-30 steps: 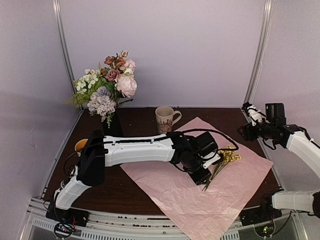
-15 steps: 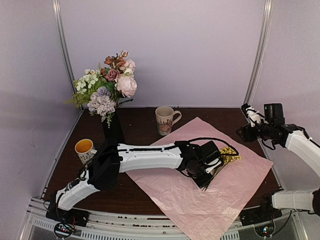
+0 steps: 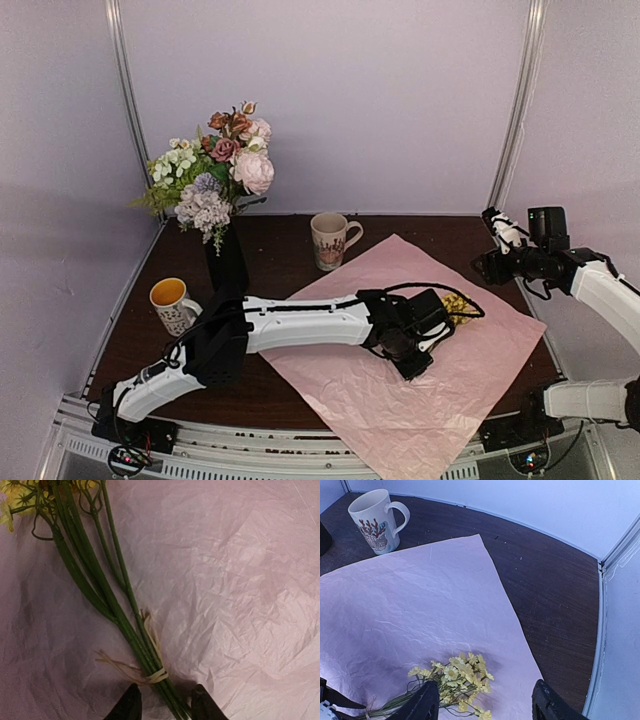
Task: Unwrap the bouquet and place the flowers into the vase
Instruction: Pick up the fake flower from the flattened wrapping paper.
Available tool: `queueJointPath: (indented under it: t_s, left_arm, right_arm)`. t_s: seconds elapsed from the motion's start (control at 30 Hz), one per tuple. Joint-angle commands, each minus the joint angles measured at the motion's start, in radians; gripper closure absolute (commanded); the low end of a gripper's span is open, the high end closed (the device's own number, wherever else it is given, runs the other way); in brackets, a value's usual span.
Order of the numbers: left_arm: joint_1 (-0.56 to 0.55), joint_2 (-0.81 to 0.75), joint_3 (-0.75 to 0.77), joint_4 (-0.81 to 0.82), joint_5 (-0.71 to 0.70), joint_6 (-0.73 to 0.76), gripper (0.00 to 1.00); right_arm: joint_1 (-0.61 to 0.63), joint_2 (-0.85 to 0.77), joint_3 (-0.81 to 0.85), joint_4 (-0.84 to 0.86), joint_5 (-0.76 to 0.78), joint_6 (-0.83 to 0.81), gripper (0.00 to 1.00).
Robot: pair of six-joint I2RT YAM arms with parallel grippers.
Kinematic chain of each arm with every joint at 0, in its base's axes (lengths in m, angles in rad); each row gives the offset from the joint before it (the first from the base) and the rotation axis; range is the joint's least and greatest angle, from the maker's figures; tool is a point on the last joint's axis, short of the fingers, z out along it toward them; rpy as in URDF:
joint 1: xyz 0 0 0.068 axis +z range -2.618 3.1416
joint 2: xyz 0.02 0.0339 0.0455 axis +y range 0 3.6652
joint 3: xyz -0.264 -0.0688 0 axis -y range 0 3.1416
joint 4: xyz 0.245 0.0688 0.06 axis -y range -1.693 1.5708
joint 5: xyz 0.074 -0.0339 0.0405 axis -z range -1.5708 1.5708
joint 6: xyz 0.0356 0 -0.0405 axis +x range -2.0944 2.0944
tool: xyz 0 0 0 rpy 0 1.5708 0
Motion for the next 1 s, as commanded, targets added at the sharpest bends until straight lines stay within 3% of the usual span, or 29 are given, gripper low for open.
queueJointPath:
  t_s: [0.0,0.17,0.53,0.8,0.97]
  left_arm:
    - [-0.001,0.039,0.021,-0.031,-0.111,0.039,0.63]
    - [0.0,0.022,-0.017,-0.078,-0.235,0.071,0.7]
    - [0.016,-0.021,-0.084,-0.077,-0.14,0.061,0.97]
    - [0.056,-0.101,-0.107,-0.073,-0.139,0.021,1.0]
    - [0.141,-0.289,-0.294,0.092,-0.041,-0.064,1.0]
  right_arm:
    - [-0.007,0.007,0.01,-0.003,-0.008,-0.001,0.36]
    - [-0.007,0.018,0.01,-0.002,-0.007,0.0,0.36]
    - [-0.007,0.015,0.008,0.0,-0.003,-0.001,0.36]
    - [-0.006,-0.002,0.029,-0.017,-0.009,0.008,0.37]
    - [-0.007,-0.074,0.156,-0.134,-0.094,-0.01,0.37]
